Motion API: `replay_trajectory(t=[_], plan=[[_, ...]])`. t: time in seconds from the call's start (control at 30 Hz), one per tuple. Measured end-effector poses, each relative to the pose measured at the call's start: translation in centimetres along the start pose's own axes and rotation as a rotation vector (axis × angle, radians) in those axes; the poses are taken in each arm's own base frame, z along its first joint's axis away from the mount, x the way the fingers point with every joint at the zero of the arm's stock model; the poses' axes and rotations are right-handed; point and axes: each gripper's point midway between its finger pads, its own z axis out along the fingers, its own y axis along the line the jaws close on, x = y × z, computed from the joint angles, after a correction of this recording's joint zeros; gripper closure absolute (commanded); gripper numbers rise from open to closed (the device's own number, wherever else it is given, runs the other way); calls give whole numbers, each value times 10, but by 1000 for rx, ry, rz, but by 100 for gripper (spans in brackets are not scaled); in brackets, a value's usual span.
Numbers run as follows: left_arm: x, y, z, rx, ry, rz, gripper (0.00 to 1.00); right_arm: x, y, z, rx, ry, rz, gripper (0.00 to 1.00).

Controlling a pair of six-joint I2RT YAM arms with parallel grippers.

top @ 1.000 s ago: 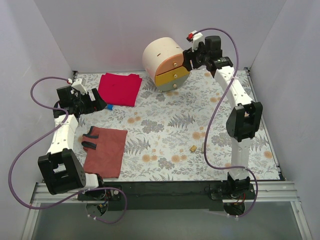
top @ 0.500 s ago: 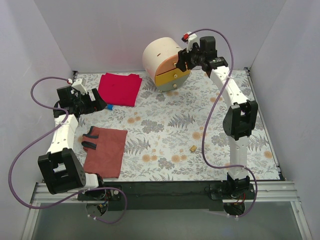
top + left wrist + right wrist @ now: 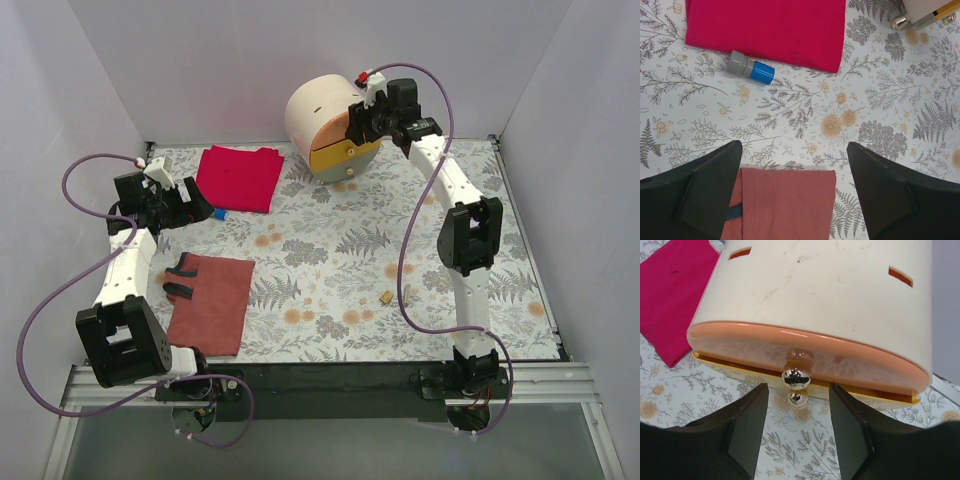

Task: Sort the stationery into containers
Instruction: Open the drawer in the storage box.

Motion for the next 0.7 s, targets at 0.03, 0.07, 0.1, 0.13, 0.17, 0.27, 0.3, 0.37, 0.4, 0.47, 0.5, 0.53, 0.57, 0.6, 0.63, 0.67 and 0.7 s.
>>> replay_trajectory(t=[0.03, 0.07, 0.1, 0.13, 0.17, 0.27, 0.3, 0.37, 0.4, 0.47, 0.5, 0.53, 0.57, 0.6, 0.63, 0.67, 0.7], plan=[[0, 0, 0, 0, 0, 0, 13, -1, 0, 1, 4, -4, 1, 41], [0, 0, 0, -1, 1, 0, 13, -3, 0, 1, 5, -8, 2, 42], [0, 1, 0, -2, 1, -1, 13, -6, 1, 1, 4, -15, 2, 43], [1, 1, 1, -3, 2, -1, 13, -8, 1, 2, 7, -24, 2, 43], [1, 1, 2, -3, 3, -1, 13, -10, 1, 2, 8, -30, 3, 44], [3, 3, 4, -4, 10, -5, 13, -15, 3, 5, 12, -45, 0, 47], [3, 3, 4, -4, 11, -6, 13, -16, 3, 5, 16, -48, 0, 47], [3, 3, 4, -4, 11, -5, 13, -15, 4, 8, 20, -46, -1, 49], [2, 3, 4, -4, 9, -5, 13, -14, 4, 9, 25, -44, -1, 50], [2, 3, 4, -4, 9, -5, 13, -12, 3, 11, 39, -39, -1, 51], [2, 3, 4, -4, 9, -4, 13, -10, 2, 13, 49, -34, 0, 52], [2, 3, 4, -4, 9, -4, 13, -8, 1, 14, 56, -30, 0, 54], [2, 3, 4, -5, 10, -5, 13, -7, 2, 15, 61, -27, 0, 56], [3, 3, 5, -5, 11, -5, 13, -7, 2, 16, 64, -26, -1, 57], [3, 4, 5, -5, 11, -5, 13, -6, 2, 16, 69, -24, -2, 60], [4, 4, 6, -6, 14, -7, 13, -6, 2, 17, 74, -23, -2, 62], [4, 5, 6, -7, 16, -8, 13, -6, 2, 17, 76, -23, -2, 64]])
